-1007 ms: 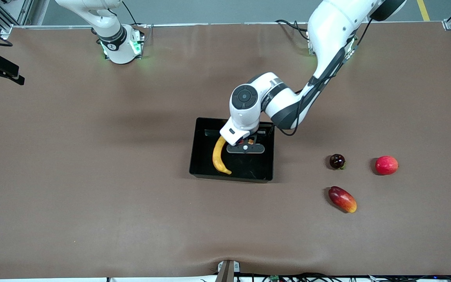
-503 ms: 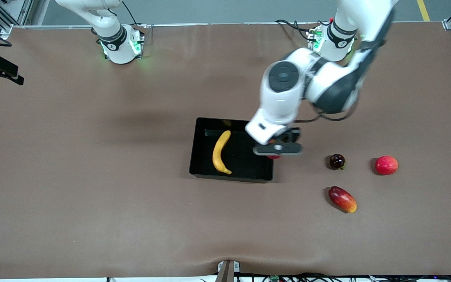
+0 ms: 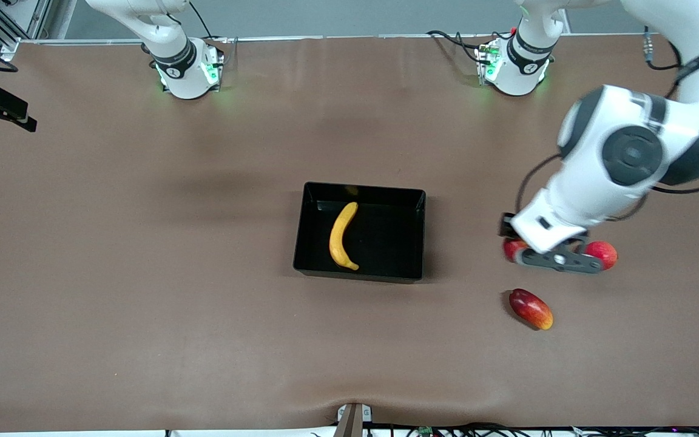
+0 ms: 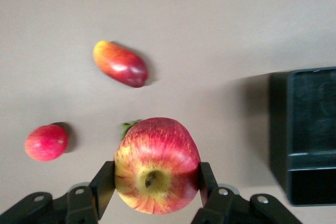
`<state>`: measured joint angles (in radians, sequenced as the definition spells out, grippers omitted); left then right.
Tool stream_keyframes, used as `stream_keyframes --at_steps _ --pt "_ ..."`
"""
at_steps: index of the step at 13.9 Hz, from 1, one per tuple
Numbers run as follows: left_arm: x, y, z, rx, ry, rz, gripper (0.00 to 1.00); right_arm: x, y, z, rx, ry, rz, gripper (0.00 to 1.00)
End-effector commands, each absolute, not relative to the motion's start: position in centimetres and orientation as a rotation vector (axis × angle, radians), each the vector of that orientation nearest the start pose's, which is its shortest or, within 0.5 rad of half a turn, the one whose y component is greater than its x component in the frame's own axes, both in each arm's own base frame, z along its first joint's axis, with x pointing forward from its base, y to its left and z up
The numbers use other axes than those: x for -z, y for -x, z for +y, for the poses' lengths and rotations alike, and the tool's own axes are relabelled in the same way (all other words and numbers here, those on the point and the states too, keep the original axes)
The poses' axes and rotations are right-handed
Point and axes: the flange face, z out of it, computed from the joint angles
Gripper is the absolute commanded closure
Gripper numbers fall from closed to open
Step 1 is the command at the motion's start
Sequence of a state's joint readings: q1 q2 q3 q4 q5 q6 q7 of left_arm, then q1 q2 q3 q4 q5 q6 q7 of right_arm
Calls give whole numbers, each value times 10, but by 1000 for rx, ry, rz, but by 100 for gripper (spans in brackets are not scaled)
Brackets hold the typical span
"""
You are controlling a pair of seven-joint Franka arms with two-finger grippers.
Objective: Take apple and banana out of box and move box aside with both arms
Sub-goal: 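Lift the apple out with the left gripper and carry it beside the mango, then lower the apple onto the table with the left gripper and release it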
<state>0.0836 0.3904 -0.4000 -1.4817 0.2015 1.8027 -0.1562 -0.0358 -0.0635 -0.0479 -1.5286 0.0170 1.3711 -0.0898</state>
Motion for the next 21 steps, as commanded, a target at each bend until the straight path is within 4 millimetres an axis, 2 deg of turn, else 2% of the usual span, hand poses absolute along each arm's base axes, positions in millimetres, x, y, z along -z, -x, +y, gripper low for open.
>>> stream_keyframes --at_steps 1,3,5,7,9,10,13,16,17,21 --pt "-452 -660 -102 -66 3080 337 100 -665 -512 -44 -131 3101 -9 0" --pt "-435 -676 -50 -37 3038 415 100 -665 -512 -43 -131 3102 -12 0" --pt "-402 -690 0 -40 3059 446 100 -665 -512 -44 -131 3101 -9 0" --pt "-381 -701 18 8 3062 491 100 -665 -512 -43 -131 3102 -12 0" --pt "-359 -715 50 31 3046 579 100 -664 -513 -45 -136 3101 -7 0" --pt "-348 -721 61 39 3038 610 100 -664 -514 -44 -133 3101 -9 0" --pt "-311 -731 76 77 3043 599 100 -664 -514 -44 -133 3101 -9 0" --pt "-279 -735 75 87 3037 602 100 -663 -513 -43 -136 3101 -12 0" --pt "-273 -736 79 99 3033 595 100 -664 -514 -42 -133 3101 -14 0" --pt "-253 -738 73 108 3036 606 100 -664 -514 -42 -133 3101 -14 0"
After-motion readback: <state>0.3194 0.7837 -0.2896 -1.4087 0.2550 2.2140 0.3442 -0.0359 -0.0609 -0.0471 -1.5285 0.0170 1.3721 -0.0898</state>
